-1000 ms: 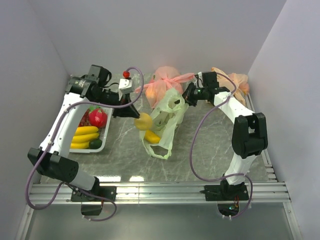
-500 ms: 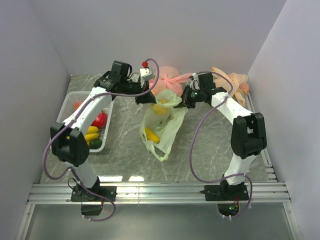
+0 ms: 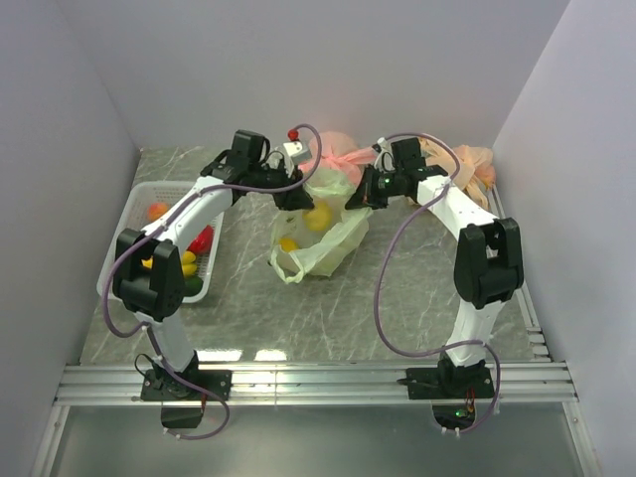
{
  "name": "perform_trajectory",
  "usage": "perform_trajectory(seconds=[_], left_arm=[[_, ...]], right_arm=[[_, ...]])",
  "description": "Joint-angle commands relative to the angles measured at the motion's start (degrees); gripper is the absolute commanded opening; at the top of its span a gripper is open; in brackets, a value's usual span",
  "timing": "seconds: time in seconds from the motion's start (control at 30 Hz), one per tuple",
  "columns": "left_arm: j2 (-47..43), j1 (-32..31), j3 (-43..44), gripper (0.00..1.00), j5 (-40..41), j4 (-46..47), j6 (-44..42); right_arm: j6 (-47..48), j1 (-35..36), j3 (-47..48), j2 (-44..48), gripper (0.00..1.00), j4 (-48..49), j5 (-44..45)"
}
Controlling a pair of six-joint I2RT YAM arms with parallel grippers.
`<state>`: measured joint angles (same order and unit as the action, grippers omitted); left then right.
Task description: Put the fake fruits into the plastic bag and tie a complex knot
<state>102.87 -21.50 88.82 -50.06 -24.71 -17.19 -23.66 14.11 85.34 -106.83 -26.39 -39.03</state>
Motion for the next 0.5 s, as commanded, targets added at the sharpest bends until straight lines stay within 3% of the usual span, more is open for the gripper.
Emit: perform_trajectory(seconds=[0.0, 0.03, 0.07, 0.1, 0.17, 0.33, 0.47], left_arm=[[-0.57, -0.65, -0.05, 0.42, -3.29, -4.28, -4.34], [-0.48, -0.65, 0.39, 0.48, -3.11, -7.08, -5.13], [-0.56, -0.65, 0.83, 0.8, -2.07, -8.93, -7.13], [-1.35, -0.65, 1.18, 0.9, -1.45, -10.17, -7.68], [-2.49, -0.3, 1.62, 0.99, -0.65, -13.86, -9.95], [-5.57, 3.38, 8.99, 0.99, -2.23, -26.51, -14.36], [-7.77, 13.11, 14.18, 0.97, -5.39, -46.58, -24.95]], right_arm=[[-1.3, 0.31, 2.55, -1.89, 0.0, 0.9, -0.17], [-1.3, 0.31, 2.72, -2.16, 0.0, 0.9, -0.17], [-1.13, 0.31, 3.07, -2.42, 0.0, 0.73, -0.17], [-0.86, 0.31, 3.25, -2.6, 0.0, 0.47, -0.17], [-0.6, 0.39, 3.78, -2.95, 0.0, 0.2, -0.26], [1.42, 0.22, 3.87, -2.86, 0.0, -1.29, -0.44], [4.05, 0.13, 4.4, -2.77, 0.0, -2.7, -0.26]])
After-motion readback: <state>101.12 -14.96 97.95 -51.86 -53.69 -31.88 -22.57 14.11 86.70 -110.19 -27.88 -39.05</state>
